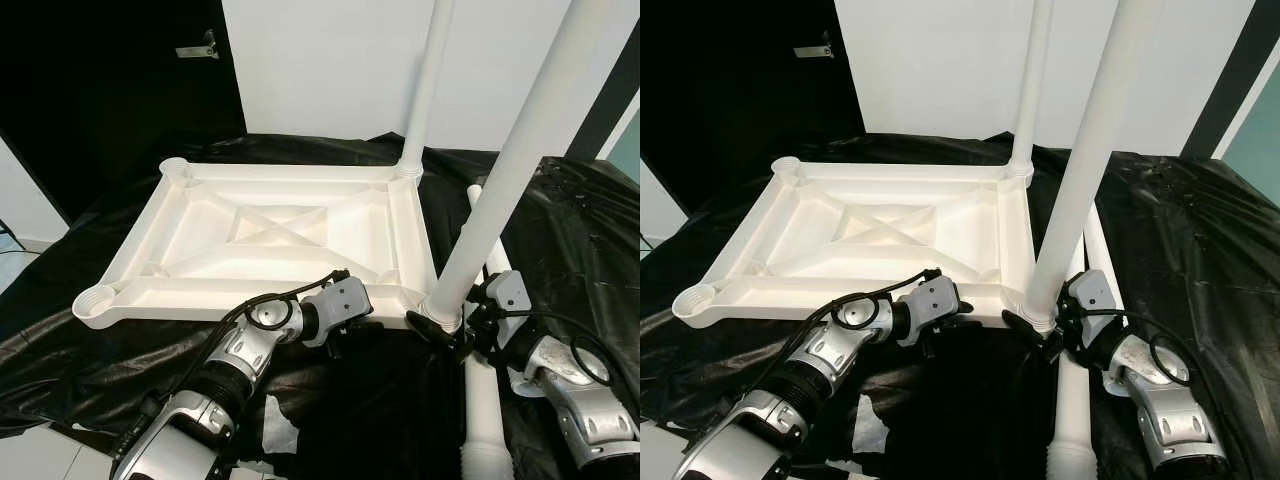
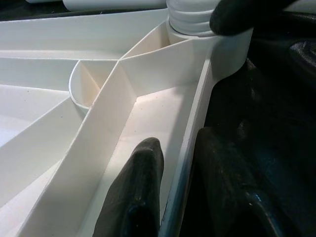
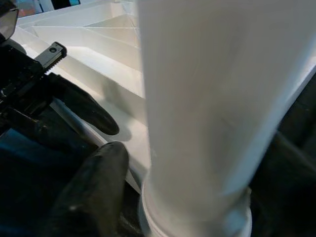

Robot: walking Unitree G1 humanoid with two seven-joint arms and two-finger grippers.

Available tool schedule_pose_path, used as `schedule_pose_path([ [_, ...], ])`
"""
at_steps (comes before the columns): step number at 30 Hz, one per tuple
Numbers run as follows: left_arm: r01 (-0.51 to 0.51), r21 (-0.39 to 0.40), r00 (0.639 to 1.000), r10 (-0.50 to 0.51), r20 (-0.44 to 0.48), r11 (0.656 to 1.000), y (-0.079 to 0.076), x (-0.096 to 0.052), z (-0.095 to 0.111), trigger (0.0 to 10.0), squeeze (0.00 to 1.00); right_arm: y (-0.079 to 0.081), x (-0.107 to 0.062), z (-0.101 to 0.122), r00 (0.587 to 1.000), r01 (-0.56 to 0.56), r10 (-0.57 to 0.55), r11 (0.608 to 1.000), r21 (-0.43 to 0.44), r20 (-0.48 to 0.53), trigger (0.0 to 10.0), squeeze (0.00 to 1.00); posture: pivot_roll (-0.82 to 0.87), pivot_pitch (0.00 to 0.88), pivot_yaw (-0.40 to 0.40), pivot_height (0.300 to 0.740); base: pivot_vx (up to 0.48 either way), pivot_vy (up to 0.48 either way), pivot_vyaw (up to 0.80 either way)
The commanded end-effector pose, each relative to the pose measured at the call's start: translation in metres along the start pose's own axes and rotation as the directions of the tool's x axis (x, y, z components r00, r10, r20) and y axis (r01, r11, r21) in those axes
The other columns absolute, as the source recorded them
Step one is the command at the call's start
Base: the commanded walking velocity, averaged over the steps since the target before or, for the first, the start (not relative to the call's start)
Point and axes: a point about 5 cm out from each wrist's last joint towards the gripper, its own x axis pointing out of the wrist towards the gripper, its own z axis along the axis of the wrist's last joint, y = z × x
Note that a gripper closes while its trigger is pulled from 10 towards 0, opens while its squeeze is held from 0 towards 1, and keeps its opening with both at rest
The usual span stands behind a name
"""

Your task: Building children table

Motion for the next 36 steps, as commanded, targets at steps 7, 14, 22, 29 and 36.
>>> schedule_pose_path([
  [7, 0.115, -0.125, 0.985, -0.130, -0.118, 0.985, -0.030, 0.005, -0.036, 10.0, 0.00, 0.002, 0.000, 0.000, 0.999, -0.013, 0.011, 0.998, 0.055, 0.032, 0.0, 0.00, 0.01, 0.000, -0.014, 0.740, 0.000, 0.000, 0.00],
  [14, 0.120, -0.127, 0.983, -0.136, -0.127, 0.985, -0.029, 0.005, -0.037, 10.0, 0.00, 0.023, -0.001, -0.011, 0.968, 0.229, -0.244, 0.955, 0.190, 0.058, 0.0, 0.00, 0.01, 0.000, -0.017, 0.740, 0.000, 0.000, 0.00],
  [22, 0.129, -0.117, 0.979, -0.146, -0.143, 0.985, -0.029, 0.002, -0.038, 10.0, 0.00, 0.035, -0.010, -0.022, 0.788, 0.598, -0.616, 0.765, 0.241, -0.001, 0.0, 0.00, 0.01, 0.000, -0.020, 0.740, 0.000, 0.000, 0.00],
  [29, 0.138, -0.109, 0.976, -0.155, -0.157, 0.984, -0.030, 0.001, -0.040, 10.0, 0.00, 0.042, -0.010, -0.025, 0.714, 0.682, -0.698, 0.680, 0.268, -0.047, 0.0, 0.00, 0.02, 0.000, -0.028, 0.740, 0.000, 0.000, 0.00],
  [36, 0.149, -0.107, 0.973, -0.166, -0.161, 0.983, -0.032, 0.001, -0.041, 10.0, 0.00, 0.044, 0.001, -0.020, 0.812, 0.566, -0.583, 0.786, 0.250, -0.006, 10.0, 1.00, 0.02, 0.000, -0.033, 0.740, 0.000, 0.000, 0.00],
])
